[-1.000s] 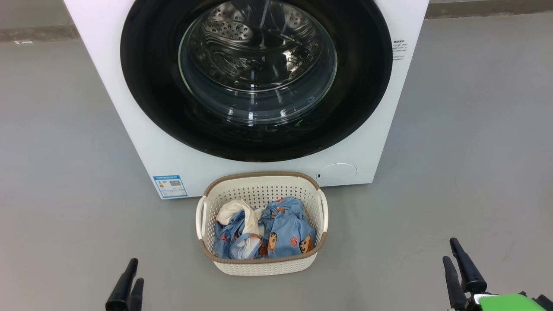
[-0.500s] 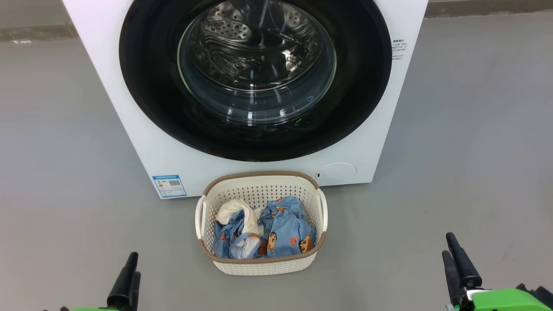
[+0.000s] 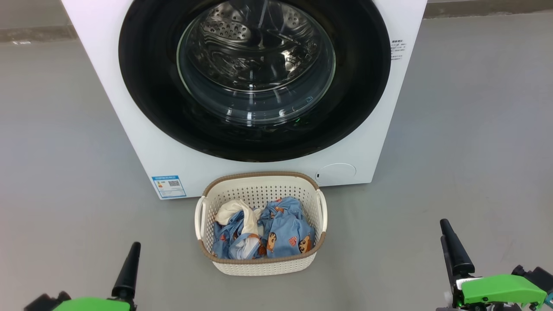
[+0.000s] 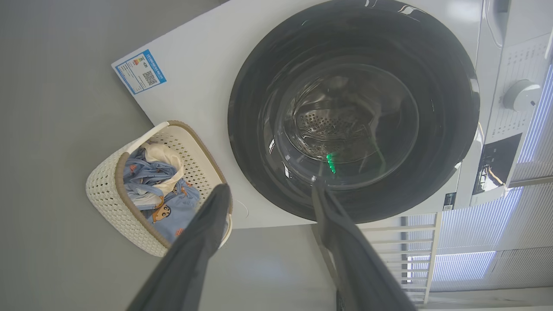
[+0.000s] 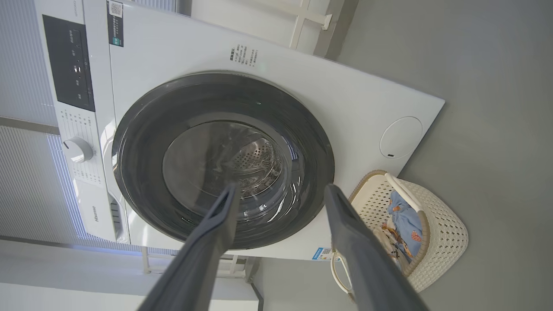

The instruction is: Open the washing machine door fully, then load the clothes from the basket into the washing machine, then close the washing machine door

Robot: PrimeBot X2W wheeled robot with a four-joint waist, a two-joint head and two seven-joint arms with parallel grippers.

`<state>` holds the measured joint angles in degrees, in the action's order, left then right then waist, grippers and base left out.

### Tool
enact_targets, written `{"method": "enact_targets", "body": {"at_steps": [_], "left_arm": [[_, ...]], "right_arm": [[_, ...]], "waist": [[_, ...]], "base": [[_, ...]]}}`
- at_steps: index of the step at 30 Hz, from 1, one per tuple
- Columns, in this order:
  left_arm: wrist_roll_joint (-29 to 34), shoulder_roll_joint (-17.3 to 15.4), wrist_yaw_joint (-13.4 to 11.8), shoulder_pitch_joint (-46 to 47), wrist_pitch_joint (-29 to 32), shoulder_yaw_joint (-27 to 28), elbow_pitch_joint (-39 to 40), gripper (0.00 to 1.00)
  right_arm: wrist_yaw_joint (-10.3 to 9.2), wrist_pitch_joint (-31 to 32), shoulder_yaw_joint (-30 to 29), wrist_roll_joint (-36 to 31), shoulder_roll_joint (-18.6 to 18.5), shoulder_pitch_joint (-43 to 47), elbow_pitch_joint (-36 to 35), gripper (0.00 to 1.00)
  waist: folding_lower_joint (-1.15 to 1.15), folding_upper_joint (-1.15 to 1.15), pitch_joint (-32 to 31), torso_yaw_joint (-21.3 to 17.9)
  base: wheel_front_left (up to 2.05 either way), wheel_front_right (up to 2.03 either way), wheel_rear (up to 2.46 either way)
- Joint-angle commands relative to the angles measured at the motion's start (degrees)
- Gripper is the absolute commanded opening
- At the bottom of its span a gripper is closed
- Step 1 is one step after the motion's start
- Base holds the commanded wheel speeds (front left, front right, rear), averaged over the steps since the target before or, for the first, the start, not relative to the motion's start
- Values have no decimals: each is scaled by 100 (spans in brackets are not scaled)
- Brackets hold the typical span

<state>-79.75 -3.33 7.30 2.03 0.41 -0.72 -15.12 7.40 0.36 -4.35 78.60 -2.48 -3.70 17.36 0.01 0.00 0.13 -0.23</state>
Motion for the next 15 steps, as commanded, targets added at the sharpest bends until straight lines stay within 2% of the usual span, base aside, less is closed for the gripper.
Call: {"method": "enact_targets", "body": {"at_steps": [1, 15], "left_arm": [[164, -163, 6, 290, -56, 46, 204, 100], [1348, -292, 9, 378, -311, -33, 297, 100]], "right_arm": [[3, -72, 88, -167, -93, -319, -180, 100], [4, -307, 175, -1222, -109, -498, -166, 100]], "waist": [[-1, 0, -1, -1], [-1, 0, -17, -8]], "base": [[0, 0, 0], [0, 0, 0]]}}
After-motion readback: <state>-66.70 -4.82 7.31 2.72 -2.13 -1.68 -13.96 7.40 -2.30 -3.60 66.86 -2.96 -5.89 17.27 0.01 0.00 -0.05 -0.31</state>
